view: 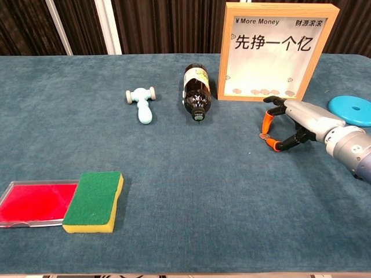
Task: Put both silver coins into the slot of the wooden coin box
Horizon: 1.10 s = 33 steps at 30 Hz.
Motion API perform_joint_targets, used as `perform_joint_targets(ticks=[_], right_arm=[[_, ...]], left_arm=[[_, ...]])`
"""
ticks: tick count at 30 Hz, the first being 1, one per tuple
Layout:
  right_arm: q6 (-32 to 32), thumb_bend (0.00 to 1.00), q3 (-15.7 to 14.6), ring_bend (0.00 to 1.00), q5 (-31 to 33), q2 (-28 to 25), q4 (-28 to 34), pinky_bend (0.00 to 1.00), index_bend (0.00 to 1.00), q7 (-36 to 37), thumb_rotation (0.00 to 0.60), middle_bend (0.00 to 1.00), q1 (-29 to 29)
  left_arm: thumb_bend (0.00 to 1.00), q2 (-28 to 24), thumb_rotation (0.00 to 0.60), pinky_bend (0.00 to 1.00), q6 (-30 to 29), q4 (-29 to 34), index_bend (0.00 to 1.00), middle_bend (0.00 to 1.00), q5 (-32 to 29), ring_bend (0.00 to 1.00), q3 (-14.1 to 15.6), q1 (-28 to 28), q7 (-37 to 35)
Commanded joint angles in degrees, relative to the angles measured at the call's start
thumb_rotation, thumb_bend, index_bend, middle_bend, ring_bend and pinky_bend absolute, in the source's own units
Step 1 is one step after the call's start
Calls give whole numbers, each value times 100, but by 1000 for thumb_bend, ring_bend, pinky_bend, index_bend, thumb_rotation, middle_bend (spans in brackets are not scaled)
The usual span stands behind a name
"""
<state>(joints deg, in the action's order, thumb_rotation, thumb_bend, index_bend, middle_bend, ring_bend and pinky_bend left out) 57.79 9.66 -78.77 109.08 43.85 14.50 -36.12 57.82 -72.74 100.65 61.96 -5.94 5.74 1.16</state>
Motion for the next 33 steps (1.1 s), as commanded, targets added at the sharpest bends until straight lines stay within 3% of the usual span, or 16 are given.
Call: perform_joint_targets(ticks=[1,27,33], right_arm=[[-27,436,-2,0,4,19,-40,0,526,35,600,75,-2],[-225,436,-119,0,-19,-244,295,0,526,-37,600,75,55],[-300,437,-169,0,-50,-338,390,0,485,-82,600,74,46]], left_arm=[[397,-4,600,0,8,6,133,0,-9,0,1,3,6],[397,-53,600,0,105,57,133,0,-91,0,36,38,77],[397,-63,600,0,116,70,133,0,-107,0,40,44,86]])
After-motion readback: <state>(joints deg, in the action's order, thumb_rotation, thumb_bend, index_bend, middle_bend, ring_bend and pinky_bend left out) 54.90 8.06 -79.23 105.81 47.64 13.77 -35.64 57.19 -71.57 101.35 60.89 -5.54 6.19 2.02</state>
